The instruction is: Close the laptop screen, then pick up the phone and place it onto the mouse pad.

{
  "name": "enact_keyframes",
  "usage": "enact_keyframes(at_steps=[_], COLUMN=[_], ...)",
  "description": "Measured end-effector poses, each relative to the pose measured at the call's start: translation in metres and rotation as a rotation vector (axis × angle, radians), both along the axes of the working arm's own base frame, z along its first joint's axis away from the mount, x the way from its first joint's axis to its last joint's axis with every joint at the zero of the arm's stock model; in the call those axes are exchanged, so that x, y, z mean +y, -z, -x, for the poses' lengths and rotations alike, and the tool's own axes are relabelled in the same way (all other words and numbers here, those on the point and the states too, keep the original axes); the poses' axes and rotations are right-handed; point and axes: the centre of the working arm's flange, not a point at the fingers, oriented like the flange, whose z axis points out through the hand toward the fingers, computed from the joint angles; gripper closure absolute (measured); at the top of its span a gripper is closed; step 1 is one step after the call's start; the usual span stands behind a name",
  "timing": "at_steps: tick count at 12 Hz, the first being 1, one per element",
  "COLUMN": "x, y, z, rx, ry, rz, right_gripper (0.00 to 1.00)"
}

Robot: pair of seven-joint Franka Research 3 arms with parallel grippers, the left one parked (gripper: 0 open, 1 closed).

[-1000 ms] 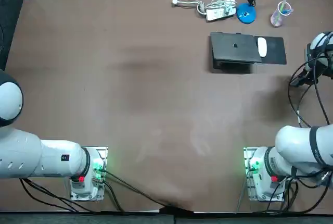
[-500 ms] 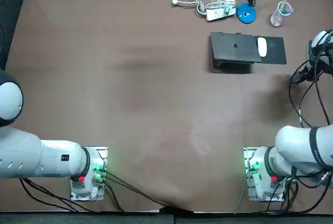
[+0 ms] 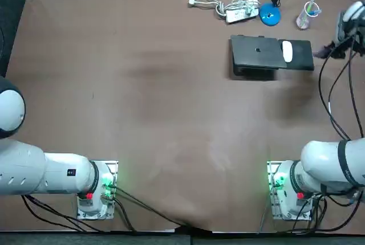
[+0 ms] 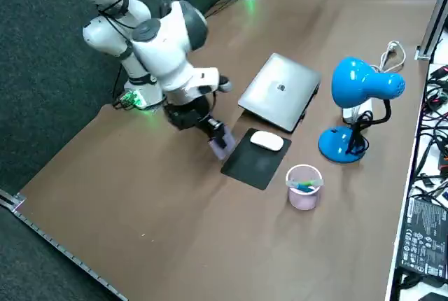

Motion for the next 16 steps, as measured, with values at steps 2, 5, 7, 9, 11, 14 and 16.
enact_keyframes(at_steps=[2, 5, 7, 9, 11, 14, 16], x=[0.022, 0.041, 0.042, 0.039, 0.037, 0.035, 0.038], y=[-0.002, 0.014, 0.024, 0.036, 0.049, 0.062, 0.065], z=[-0.031, -0.079, -0.093, -0.099, -0.101, -0.103, -0.105], rx=[-0.031, -0.043, -0.04, -0.038, -0.041, -0.049, -0.058], ry=[-0.019, -0.05, -0.052, -0.047, -0.04, -0.019, -0.013], rz=[-0.024, -0.039, -0.044, -0.039, -0.027, -0.013, -0.005], right_gripper=[0.76, 0.76, 0.76, 0.76, 0.76, 0.76, 0.76])
